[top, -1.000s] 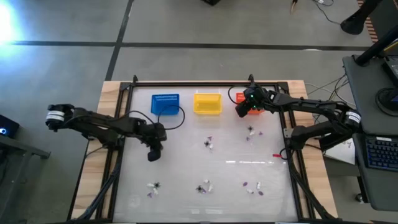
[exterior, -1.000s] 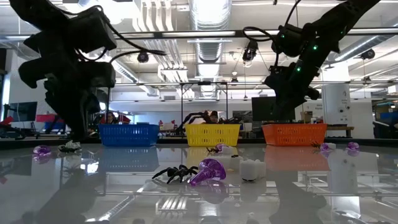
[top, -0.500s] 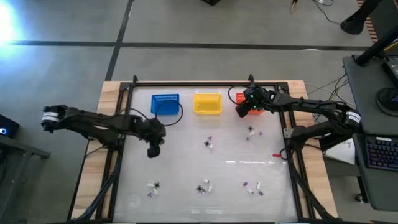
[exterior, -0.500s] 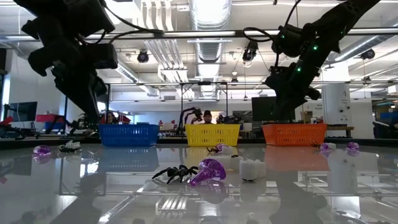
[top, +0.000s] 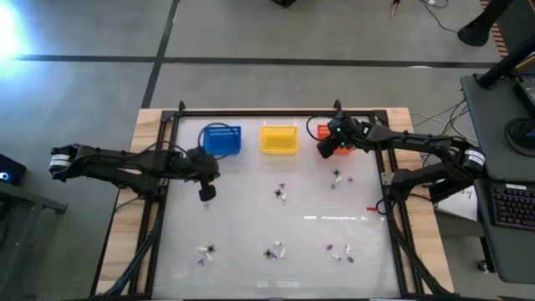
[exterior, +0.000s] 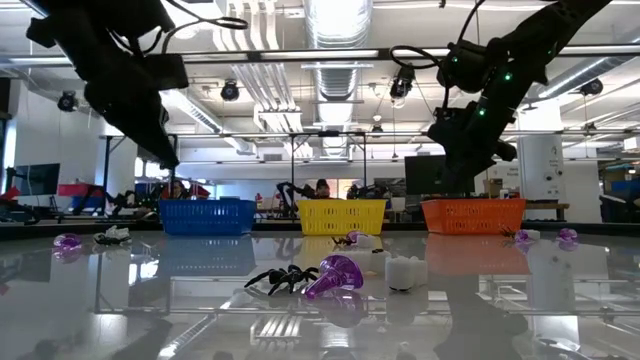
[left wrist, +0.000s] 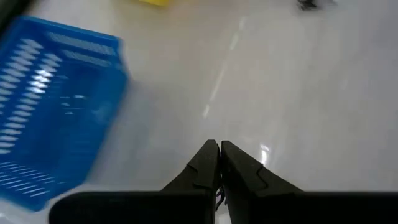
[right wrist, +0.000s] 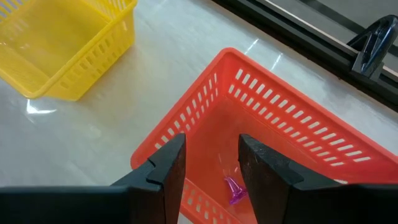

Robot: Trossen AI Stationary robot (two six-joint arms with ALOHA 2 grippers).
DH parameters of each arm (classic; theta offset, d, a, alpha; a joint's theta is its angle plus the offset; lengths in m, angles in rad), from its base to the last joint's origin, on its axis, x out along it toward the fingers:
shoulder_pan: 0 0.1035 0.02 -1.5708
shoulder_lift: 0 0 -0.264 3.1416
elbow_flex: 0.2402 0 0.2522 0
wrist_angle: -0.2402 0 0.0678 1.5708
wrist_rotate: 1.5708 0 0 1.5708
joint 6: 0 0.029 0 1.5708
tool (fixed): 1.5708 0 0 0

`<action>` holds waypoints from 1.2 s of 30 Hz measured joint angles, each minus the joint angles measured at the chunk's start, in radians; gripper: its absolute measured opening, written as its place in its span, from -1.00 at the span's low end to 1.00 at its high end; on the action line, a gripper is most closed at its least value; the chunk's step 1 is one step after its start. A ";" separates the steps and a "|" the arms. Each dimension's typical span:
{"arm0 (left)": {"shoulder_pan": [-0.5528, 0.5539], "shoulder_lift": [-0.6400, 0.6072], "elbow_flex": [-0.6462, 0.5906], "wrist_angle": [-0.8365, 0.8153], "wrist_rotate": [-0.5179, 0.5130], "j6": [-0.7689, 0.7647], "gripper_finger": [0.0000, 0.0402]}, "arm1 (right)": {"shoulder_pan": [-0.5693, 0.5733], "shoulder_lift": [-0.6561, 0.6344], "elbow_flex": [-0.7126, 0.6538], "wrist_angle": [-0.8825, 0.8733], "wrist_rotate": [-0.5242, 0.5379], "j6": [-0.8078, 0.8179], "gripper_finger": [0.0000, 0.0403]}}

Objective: Sort Halloween decoration
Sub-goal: Put the black spider toy into the blue basket

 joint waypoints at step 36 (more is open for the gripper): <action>0.516 0.166 0.000 0.270 0.018 0.274 -1.00 | 0.044 0.000 0.000 -0.066 -0.030 0.077 -0.31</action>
